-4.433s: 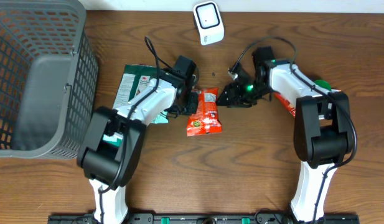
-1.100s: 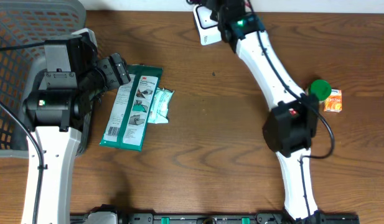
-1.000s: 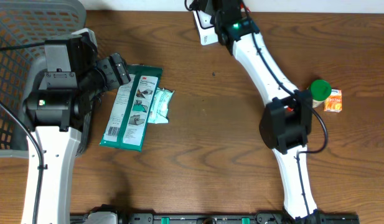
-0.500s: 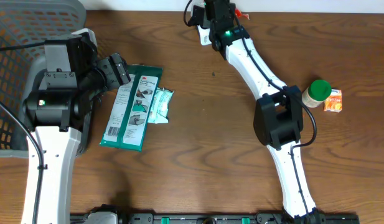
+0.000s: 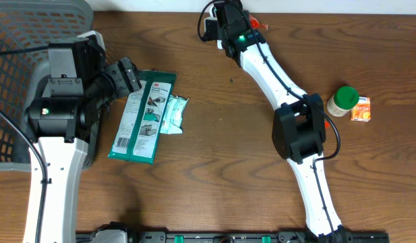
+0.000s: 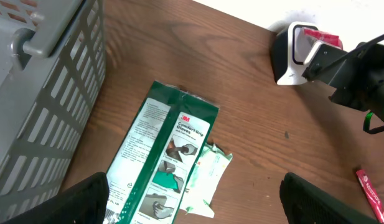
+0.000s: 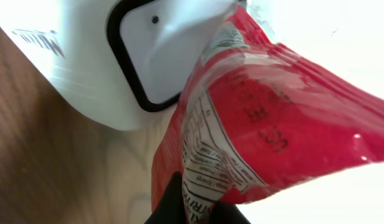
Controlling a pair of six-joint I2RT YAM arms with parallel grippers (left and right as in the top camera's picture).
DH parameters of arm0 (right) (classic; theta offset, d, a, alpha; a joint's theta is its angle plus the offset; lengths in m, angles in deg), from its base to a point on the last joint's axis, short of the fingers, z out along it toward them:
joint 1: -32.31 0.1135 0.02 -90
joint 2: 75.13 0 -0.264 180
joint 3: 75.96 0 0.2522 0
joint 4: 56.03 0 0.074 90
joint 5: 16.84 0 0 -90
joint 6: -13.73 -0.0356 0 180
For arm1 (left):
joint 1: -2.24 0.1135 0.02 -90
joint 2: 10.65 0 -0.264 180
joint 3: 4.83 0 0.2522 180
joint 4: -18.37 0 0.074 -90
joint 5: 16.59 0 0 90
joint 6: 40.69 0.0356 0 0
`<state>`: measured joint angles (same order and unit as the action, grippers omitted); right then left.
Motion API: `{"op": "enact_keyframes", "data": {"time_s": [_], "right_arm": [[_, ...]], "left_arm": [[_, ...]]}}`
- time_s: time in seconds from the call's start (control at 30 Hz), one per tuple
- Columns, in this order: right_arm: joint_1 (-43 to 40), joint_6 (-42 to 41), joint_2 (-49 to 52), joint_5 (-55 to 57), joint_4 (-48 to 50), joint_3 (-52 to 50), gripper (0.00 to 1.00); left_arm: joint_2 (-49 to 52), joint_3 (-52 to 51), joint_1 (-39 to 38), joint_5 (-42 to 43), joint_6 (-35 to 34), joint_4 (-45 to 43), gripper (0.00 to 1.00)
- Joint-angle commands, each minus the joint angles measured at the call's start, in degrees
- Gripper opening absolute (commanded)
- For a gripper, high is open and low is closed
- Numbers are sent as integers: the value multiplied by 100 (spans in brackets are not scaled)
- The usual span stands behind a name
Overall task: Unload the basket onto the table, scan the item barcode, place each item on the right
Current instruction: 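Carry the red packet right and lower it beside the jar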
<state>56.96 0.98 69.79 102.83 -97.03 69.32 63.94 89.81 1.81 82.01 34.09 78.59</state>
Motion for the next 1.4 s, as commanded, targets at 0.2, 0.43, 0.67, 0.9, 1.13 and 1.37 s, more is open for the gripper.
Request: {"op": "enact_keyframes", "data": {"time_s": [0.2,0.43,0.67,0.9,1.13,1.37], "right_arm": [[140,1519,52,1134,909,68,1],[170,1816,52,1211,946,68,1],[232,2608,52,1919,2153,68,1],[352,1663,149,2138,2022,42,1],[485,1147,522,2629,2074,37,1],[667,1145,815,2887,2238,37,1]], "left_arm": [[15,87,20,-72,-11,7,88],[15,87,20,-72,-11,7,88],[15,87,20,-72,-11,7,88],[15,87,20,-72,-11,7,88],[15,87,20,-72,-11,7,88],[15,87,20,-72,-11,7,88]]}}
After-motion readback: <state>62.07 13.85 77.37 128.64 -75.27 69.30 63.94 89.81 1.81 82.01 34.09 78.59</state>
